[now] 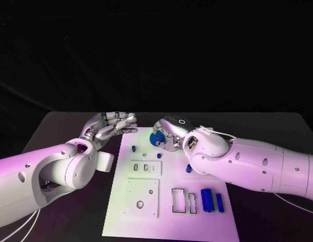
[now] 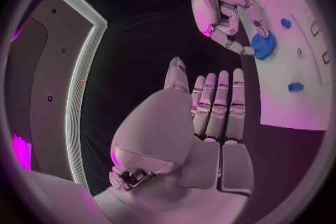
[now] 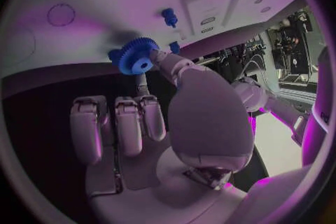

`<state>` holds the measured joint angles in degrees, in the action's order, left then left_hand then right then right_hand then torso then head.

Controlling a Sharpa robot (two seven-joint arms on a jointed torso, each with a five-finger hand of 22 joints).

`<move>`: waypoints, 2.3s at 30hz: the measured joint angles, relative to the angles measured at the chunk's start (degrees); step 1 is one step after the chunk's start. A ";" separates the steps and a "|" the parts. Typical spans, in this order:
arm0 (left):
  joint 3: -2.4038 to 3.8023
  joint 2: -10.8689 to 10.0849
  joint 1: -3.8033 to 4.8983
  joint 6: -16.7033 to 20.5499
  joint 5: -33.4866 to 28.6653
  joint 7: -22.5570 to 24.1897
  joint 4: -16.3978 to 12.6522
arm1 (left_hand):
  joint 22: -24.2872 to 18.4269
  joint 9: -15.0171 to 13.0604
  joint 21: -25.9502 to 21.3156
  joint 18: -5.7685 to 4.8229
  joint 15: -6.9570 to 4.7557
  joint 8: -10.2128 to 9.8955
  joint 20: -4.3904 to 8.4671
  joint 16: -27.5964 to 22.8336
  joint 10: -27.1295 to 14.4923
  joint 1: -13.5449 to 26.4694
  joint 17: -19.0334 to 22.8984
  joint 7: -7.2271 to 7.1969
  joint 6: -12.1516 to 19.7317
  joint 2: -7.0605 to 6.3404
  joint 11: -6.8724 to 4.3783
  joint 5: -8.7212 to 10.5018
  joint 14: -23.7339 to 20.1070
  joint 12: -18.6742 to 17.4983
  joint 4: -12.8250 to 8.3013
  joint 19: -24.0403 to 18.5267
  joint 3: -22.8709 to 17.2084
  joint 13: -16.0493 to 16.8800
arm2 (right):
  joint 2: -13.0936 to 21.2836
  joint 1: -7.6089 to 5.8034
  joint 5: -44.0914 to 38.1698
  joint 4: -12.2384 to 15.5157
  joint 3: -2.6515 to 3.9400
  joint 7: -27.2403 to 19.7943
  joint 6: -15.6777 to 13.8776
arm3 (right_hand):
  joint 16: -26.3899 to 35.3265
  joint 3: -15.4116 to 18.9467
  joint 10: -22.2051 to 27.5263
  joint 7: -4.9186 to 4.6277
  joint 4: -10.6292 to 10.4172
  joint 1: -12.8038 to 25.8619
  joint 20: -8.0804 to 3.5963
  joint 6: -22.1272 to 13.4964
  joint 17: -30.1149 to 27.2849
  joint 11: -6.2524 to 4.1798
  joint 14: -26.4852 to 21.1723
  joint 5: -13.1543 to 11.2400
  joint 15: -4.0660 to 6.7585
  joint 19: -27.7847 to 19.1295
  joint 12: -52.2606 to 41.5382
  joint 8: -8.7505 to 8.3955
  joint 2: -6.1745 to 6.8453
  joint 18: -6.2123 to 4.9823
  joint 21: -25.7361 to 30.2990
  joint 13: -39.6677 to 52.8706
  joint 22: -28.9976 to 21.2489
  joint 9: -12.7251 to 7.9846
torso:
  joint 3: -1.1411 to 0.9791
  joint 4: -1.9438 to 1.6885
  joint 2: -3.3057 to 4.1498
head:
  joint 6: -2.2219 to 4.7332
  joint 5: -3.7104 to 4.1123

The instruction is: Assemble the parts on the task board

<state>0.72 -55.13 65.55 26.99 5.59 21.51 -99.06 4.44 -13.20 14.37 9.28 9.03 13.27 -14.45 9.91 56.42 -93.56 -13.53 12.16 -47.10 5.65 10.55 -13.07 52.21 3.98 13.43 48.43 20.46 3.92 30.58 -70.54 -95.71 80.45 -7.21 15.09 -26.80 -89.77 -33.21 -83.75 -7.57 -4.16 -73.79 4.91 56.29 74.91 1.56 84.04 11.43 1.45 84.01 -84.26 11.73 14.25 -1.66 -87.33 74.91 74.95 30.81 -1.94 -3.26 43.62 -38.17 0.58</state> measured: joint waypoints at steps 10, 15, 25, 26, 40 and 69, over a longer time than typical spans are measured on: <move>0.00 0.04 0.00 0.00 0.00 0.00 -0.04 | 0.00 0.01 0.00 0.00 0.00 0.00 0.00 0.00 0.00 0.00 0.00 0.00 0.00 0.00 0.00 0.00 0.00 0.00 0.00 0.00 0.00 0.00 | -1.92 0.75 -0.10 -2.04 0.05 0.06 0.18 | 0.00 -0.34 0.00 0.10 -0.02 0.29 0.00 0.08 0.00 0.00 0.00 -0.01 0.00 0.00 0.00 -0.01 0.17 0.00 0.01 0.00 -0.01 0.51 | -0.03 -0.12 0.03 | -0.25 -0.14; 0.01 0.04 0.00 0.00 0.00 0.00 -0.05 | 0.00 0.01 0.00 0.00 0.00 0.00 0.00 0.00 0.00 0.00 0.01 0.00 0.00 0.00 0.00 0.00 0.00 0.00 0.00 0.00 0.00 0.00 | -2.34 0.88 -0.31 -3.06 0.06 0.13 0.18 | 0.00 -0.34 0.01 0.18 -0.02 0.38 0.00 0.14 -0.01 0.00 0.00 -0.04 0.00 0.00 0.00 -0.02 0.25 -0.01 0.01 -0.01 -0.01 0.55 | -0.04 -0.10 0.02 | -0.31 -0.24; 0.01 0.01 0.00 -0.02 0.00 0.00 -0.03 | 0.01 0.02 0.00 0.00 0.00 0.00 0.00 0.00 0.00 0.00 0.01 0.00 0.00 0.00 0.00 0.00 0.00 0.00 0.00 0.00 0.00 0.00 | -2.94 0.97 -0.88 -3.97 0.05 0.32 0.14 | 0.00 -0.87 -0.29 1.12 0.08 2.21 0.00 -0.15 -0.01 0.29 0.00 -0.49 0.00 0.00 1.34 -1.38 1.11 -0.02 0.01 -0.01 -0.02 0.86 | -0.07 -0.04 -0.02 | -0.32 -0.27; 0.01 0.00 0.00 -0.02 0.00 0.00 -0.03 | 0.01 0.02 0.00 0.00 0.00 0.00 0.00 0.00 0.00 0.00 0.01 0.00 0.00 0.00 0.00 0.00 0.00 0.00 0.00 0.00 0.00 0.00 | -2.95 0.98 -0.90 -4.03 0.05 0.32 0.14 | 0.00 -0.90 -0.27 0.84 0.05 2.72 0.00 -0.83 -0.01 0.31 0.00 -0.82 0.00 0.00 1.52 -1.73 0.92 -0.02 0.09 -0.01 -0.02 0.64 | -0.07 -0.04 -0.03 | -0.32 -0.27; 0.01 -0.10 0.00 -0.04 0.00 -0.04 -0.03 | 0.00 -0.09 0.00 0.00 0.00 0.00 0.00 0.00 -0.01 0.00 0.00 -0.02 0.02 0.00 0.02 0.00 0.00 0.00 -0.09 0.00 0.09 0.00 | -1.83 1.00 0.04 -4.22 0.01 0.39 1.03 | 0.00 9.51 0.73 -0.34 -7.48 11.27 0.95 -4.64 -0.01 1.74 -0.01 -3.08 -1.04 -0.10 3.11 -4.44 0.16 -0.03 0.29 0.04 -0.03 -2.55 | -0.07 0.03 -0.05 | -0.34 -0.37; -0.01 -0.15 0.00 -0.54 -0.01 0.05 2.34 | -0.07 -0.23 0.00 0.00 0.00 0.00 0.00 -0.23 -0.41 0.00 -0.14 -0.20 0.20 0.00 0.00 0.00 0.00 0.00 -0.24 0.00 0.24 0.00 | 22.81 -3.64 23.85 7.06 0.46 -12.35 3.18 | 0.00 10.40 1.76 -0.08 -2.62 -0.87 0.94 -5.41 0.03 1.52 -0.01 -3.66 -1.04 -0.10 3.33 -4.40 0.39 -0.03 3.85 0.02 -0.05 -4.24 | -0.44 2.01 -1.46 | 0.08 -0.07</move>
<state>0.71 -55.29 65.55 26.45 5.58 21.55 -96.72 4.37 -13.43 14.37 9.27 9.03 13.27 -14.45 9.68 56.01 -93.56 -13.67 11.96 -46.90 5.64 10.54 -13.07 52.21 3.98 13.19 48.43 20.70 3.92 53.39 -74.18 -71.87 87.51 -6.75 2.74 -23.63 -89.77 -22.81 -81.99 -7.65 -6.78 -74.66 5.85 50.88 74.95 3.07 84.03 7.77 0.41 83.91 -80.93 7.34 14.64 -1.69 -83.48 74.93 74.90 26.57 -2.38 -1.25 42.16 -38.09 0.51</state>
